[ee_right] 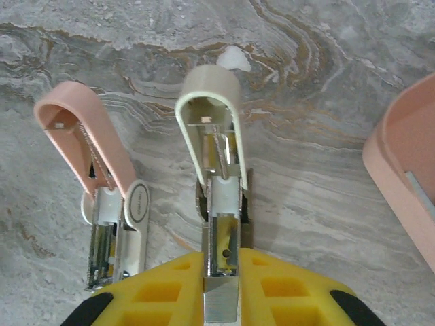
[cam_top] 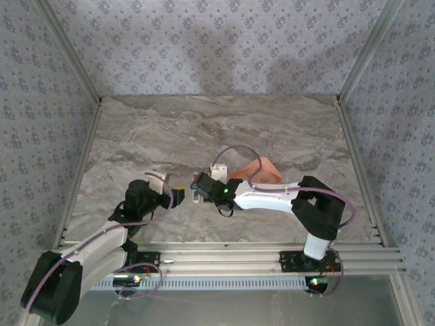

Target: Load the staples into the stapler

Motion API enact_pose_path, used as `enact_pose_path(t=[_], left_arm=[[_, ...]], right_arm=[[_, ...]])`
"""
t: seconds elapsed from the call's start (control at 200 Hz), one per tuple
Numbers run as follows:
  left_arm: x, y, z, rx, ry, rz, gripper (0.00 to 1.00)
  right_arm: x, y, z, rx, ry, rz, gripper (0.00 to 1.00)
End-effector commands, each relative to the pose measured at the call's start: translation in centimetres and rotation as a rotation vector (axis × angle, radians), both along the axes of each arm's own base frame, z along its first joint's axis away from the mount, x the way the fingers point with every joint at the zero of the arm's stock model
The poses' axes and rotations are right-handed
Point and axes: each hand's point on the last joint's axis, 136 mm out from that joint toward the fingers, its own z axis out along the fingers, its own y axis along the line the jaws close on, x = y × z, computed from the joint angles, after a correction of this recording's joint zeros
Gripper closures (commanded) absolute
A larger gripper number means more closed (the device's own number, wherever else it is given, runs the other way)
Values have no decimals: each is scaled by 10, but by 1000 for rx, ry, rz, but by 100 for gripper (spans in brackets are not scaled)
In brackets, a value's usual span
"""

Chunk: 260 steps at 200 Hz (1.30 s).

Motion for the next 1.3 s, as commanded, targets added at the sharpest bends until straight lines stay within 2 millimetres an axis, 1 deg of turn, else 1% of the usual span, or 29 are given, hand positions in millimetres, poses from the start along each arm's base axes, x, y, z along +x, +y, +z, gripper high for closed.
enact_pose_path(t=[0.0,0.14,0.365,0.505,0.809,1.064,1.294], left_arm=[[5,-3,13,-5,-47,-8,23],[6,-2,13,-2,-47,-1,22],[7,-1,12,1,-47,5,22],[7,-2,13,1,-48,4,22],[7,-1,13,2,-48,8,22],[7,-1,13,3,-49,8,22],[7,0,12,4,-47,11,22]], right_arm=[[7,3,0,-23,3,10,83],[12,5,-3,-30,14,13,82],[17,-1,-9,-57,29,2,83],[19,1,-11,-52,32,4,83],[17,1,-20,-64,53,13,83],[17,2,-21,-61,59,14,83],[15,2,-27,-67,75,20,83]])
